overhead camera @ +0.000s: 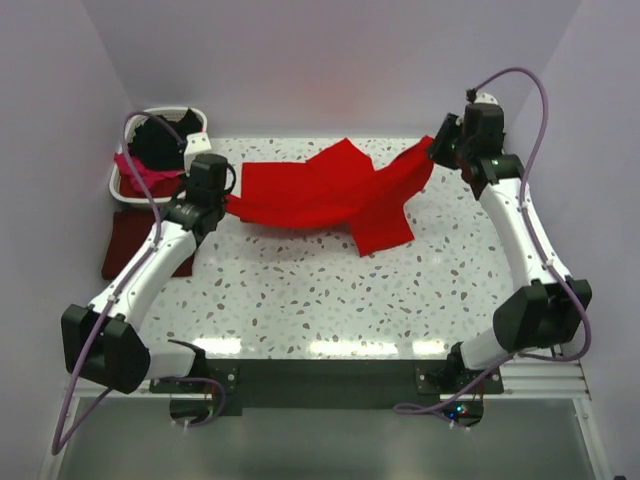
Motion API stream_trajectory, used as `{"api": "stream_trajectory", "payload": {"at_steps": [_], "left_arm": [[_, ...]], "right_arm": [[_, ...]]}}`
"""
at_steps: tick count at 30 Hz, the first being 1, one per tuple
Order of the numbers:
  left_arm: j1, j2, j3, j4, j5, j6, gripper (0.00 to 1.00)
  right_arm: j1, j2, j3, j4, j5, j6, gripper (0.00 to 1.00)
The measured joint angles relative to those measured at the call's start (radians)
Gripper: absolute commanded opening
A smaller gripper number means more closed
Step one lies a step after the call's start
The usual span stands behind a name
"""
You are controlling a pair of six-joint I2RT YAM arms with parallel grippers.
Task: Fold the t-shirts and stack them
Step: Flatten the tshirt out
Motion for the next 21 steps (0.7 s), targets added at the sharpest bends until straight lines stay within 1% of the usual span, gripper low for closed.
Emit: {"api": "stream_trajectory", "payload": {"at_steps": [2, 3, 5, 7, 9, 11, 14, 15, 16, 17, 18, 20, 21], "left_arm": [[0.001, 0.029, 0.049, 0.033, 0.025, 0.007, 0.0], [0.003, 0.042, 0.058, 0.046, 0.035, 0.008, 0.0], [0.003, 0.094, 0.079, 0.073, 0.065, 0.008, 0.0], [0.003, 0.165, 0.088, 0.092, 0.092, 0.007, 0.0], [0.003, 0.225, 0.088, 0.092, 0.111, 0.007, 0.0], [0.003, 0.27, 0.088, 0.087, 0.127, 0.007, 0.0], [0.008, 0.28, 0.088, 0.088, 0.142, 0.007, 0.0], [0.01, 0.277, 0.088, 0.091, 0.142, 0.007, 0.0], [0.015, 0.275, 0.088, 0.092, 0.142, 0.007, 0.0], [0.018, 0.274, 0.088, 0.092, 0.142, 0.007, 0.0], [0.022, 0.274, 0.088, 0.092, 0.142, 0.007, 0.0], [0.027, 0.273, 0.088, 0.092, 0.142, 0.007, 0.0], [0.028, 0.272, 0.088, 0.092, 0.142, 0.007, 0.0]], "right_arm": [[0.0, 0.082, 0.098, 0.012, 0.005, -0.014, 0.5], [0.0, 0.133, 0.138, 0.02, 0.008, -0.024, 0.53], [0.0, 0.242, 0.2, 0.01, 0.016, -0.039, 0.57], [0.0, 0.336, 0.214, -0.006, 0.021, -0.053, 0.58], [0.0, 0.367, 0.159, -0.014, 0.021, -0.063, 0.58], [0.0, 0.349, 0.054, -0.027, 0.017, -0.07, 0.56], [0.0, 0.292, -0.088, -0.03, -0.002, -0.079, 0.46], [0.0, 0.267, -0.137, -0.022, -0.005, -0.082, 0.41], [0.0, 0.241, -0.182, -0.016, -0.009, -0.086, 0.41], [0.0, 0.22, -0.223, -0.008, -0.014, -0.089, 0.41], [0.0, 0.204, -0.255, 0.007, -0.028, -0.092, 0.47], [0.0, 0.198, -0.287, 0.021, -0.058, -0.1, 0.54], [0.0, 0.204, -0.293, 0.032, -0.075, -0.104, 0.59]]}}
